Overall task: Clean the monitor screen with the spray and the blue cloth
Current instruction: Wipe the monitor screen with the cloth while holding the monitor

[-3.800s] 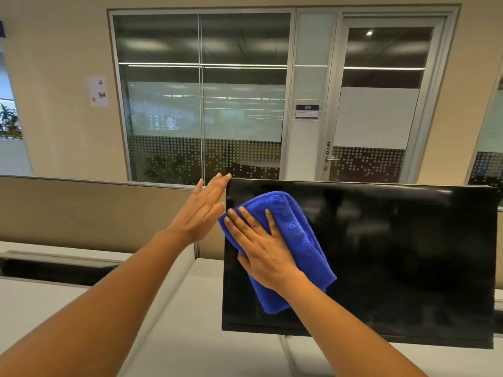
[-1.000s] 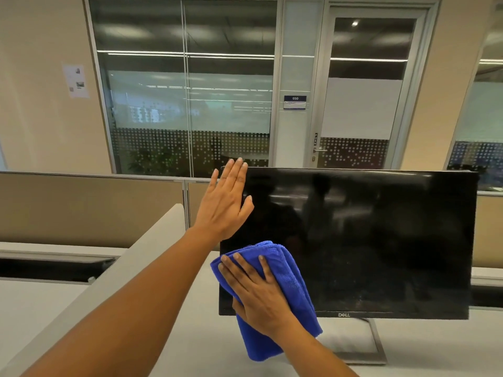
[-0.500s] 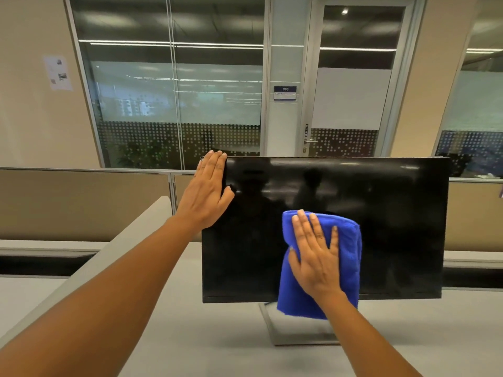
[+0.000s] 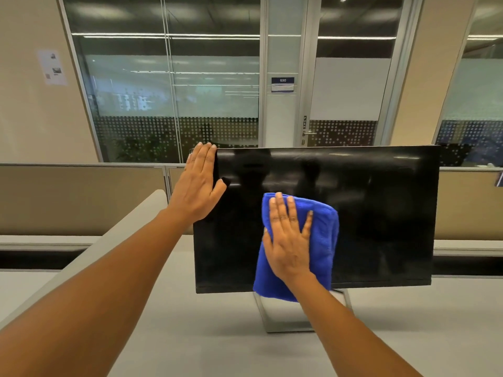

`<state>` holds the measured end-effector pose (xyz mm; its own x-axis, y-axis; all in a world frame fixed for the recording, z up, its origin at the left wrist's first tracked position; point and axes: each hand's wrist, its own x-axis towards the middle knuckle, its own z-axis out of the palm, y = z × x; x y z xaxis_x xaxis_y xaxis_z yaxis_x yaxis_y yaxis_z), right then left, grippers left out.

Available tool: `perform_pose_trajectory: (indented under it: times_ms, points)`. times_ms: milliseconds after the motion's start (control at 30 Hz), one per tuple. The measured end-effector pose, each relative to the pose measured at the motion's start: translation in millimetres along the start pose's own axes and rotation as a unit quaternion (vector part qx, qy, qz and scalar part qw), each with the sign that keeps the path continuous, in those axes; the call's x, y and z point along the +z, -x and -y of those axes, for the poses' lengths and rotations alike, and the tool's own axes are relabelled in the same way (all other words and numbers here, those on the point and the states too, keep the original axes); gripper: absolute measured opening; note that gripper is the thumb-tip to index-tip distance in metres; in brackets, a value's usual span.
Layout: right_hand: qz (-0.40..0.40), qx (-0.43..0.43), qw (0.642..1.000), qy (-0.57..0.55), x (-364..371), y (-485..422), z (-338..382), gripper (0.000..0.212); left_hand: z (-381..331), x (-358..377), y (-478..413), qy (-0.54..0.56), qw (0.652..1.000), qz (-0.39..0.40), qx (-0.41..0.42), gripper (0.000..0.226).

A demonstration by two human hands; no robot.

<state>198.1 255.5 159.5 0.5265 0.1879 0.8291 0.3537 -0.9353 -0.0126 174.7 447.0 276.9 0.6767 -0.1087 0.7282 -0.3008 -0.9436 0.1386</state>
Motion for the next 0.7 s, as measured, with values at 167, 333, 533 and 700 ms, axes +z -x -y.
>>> perform_pose_trajectory:
  times_ms: [167,333,533,700]
  points:
    - [0.042,-0.092,0.995,0.002,5,9,28,0.065,-12,6,-3,-0.018,0.999,-0.024,-0.045,0.063]
    - [0.076,-0.217,0.972,0.052,3,16,0,0.069,-24,10,-3,-0.061,0.994,-0.038,-0.081,0.065]
    - [0.076,-0.221,0.970,0.065,-9,21,-48,0.068,-63,26,-14,-0.090,0.995,-0.016,-0.030,0.067]
    - [0.061,-0.163,0.983,0.057,-20,21,-94,0.067,-112,48,-34,-0.104,0.994,0.007,0.024,0.066]
